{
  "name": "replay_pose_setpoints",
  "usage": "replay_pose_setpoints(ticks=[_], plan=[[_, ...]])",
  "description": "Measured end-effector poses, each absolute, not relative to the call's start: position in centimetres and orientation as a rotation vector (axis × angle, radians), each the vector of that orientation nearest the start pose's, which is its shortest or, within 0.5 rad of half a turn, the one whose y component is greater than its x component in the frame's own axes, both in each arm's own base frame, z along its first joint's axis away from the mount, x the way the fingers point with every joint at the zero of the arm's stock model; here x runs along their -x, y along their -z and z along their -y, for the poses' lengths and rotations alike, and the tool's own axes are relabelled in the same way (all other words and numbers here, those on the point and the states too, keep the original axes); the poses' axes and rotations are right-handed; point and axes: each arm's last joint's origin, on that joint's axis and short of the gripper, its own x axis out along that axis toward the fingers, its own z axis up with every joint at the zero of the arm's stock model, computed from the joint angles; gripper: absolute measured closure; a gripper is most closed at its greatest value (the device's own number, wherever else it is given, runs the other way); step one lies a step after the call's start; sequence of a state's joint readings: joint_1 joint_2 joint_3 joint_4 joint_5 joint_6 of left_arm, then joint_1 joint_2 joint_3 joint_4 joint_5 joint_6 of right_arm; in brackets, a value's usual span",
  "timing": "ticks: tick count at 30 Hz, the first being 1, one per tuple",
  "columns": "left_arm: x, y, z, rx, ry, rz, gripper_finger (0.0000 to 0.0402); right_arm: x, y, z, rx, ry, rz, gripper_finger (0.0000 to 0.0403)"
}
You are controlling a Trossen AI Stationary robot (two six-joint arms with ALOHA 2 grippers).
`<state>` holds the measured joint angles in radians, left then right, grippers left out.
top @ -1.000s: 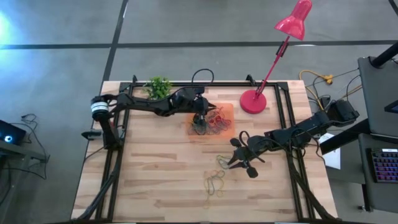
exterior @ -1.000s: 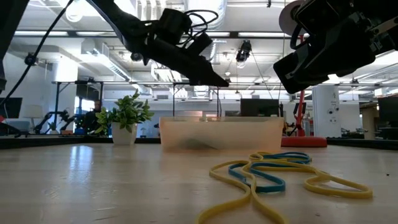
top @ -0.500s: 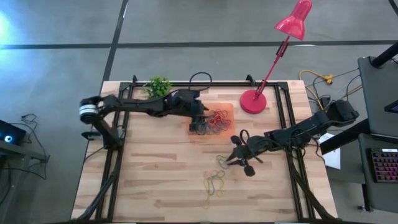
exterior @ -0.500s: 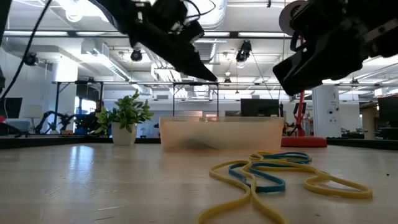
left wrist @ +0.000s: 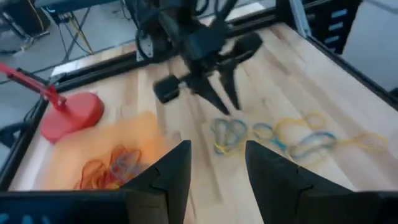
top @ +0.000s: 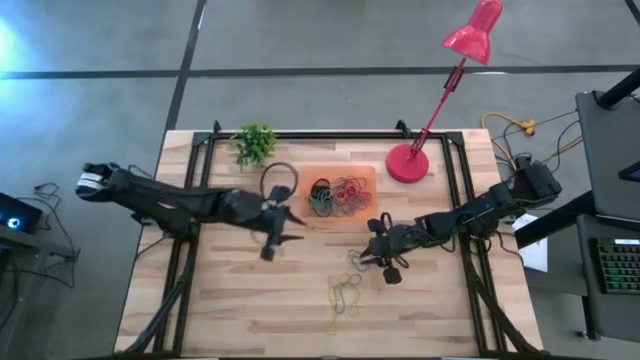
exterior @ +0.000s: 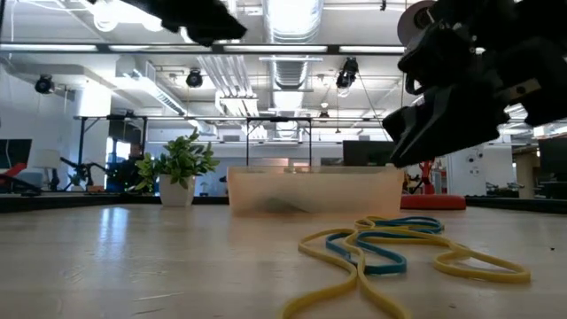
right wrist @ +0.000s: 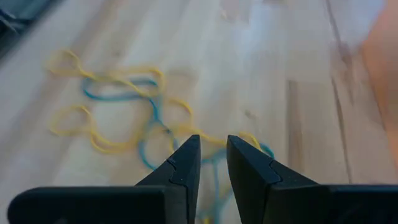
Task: Pick and place rubber bands into bin
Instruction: Put the top yellow rubber band into the bin
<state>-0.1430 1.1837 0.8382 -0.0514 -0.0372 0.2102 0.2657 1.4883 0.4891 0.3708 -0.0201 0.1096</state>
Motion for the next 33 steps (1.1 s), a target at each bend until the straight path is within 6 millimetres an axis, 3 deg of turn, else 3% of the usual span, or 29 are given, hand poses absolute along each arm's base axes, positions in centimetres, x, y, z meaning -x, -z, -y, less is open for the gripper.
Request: replay_pose_setpoints(ticks=[4,9,21,33], plan=[[-24.1,-27.5,5.3,-0.239,0.142,-0.307,0.0265,-24.7,-13.0,-6.5,-0.004,-0.140,-0.717,0.0335],[-22.8,-26.4,6.0,-0.220,0.122,-0.244,0.0265,-24.3,-12.7,-6.2,-0.016,-0.046,-0.775,0.0335],[-22.4,-24.8,6.1,-0.210,0.112,-0.201,0.0265,-24.3,-11.1,-6.2,-0.056,0.002,-0.831,0.0335],[-22.5,-24.9,6.1,-0.209,0.113,-0.183,0.0265,-24.4,-10.2,-6.1,-0.053,0.024,-0.860,0.0335]])
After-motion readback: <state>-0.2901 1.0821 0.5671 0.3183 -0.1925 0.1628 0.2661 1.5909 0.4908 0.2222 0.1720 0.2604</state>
